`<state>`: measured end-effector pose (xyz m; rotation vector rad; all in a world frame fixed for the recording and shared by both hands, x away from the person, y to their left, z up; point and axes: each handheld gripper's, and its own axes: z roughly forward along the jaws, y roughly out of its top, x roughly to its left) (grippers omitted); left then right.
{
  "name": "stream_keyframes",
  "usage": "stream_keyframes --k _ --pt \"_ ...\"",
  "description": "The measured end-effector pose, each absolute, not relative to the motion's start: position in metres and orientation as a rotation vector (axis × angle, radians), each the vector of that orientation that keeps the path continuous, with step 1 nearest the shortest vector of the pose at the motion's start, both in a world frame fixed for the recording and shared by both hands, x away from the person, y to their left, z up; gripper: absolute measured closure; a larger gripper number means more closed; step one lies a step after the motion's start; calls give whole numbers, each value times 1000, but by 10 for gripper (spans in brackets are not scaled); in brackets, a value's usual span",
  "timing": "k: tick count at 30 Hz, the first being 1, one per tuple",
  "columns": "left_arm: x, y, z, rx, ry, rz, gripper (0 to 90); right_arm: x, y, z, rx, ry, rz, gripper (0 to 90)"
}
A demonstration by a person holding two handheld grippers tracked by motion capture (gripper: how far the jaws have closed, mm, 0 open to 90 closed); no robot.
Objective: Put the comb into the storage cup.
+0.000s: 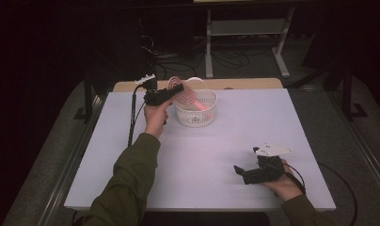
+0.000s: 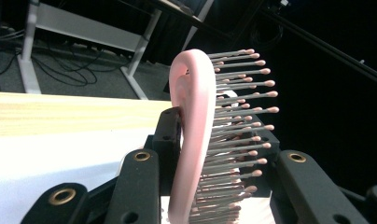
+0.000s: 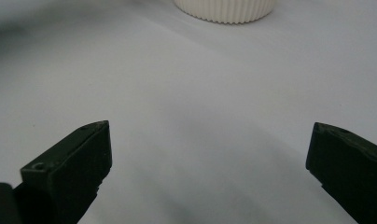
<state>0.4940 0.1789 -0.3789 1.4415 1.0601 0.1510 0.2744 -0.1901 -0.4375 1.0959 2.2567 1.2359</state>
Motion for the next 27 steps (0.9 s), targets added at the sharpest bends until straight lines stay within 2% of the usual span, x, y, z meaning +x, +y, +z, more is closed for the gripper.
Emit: stream_keyframes --k 21,25,27 --pt "494 191 -384 1454 1073 146 625 274 -189 -438 1094 2261 1228 0" --pt "494 191 -384 1463 1078 164 611 274 -190 -438 1097 2260 1227 0" --pt "495 191 -384 1464 1080 169 577 274 -190 -438 1098 2260 1227 0"
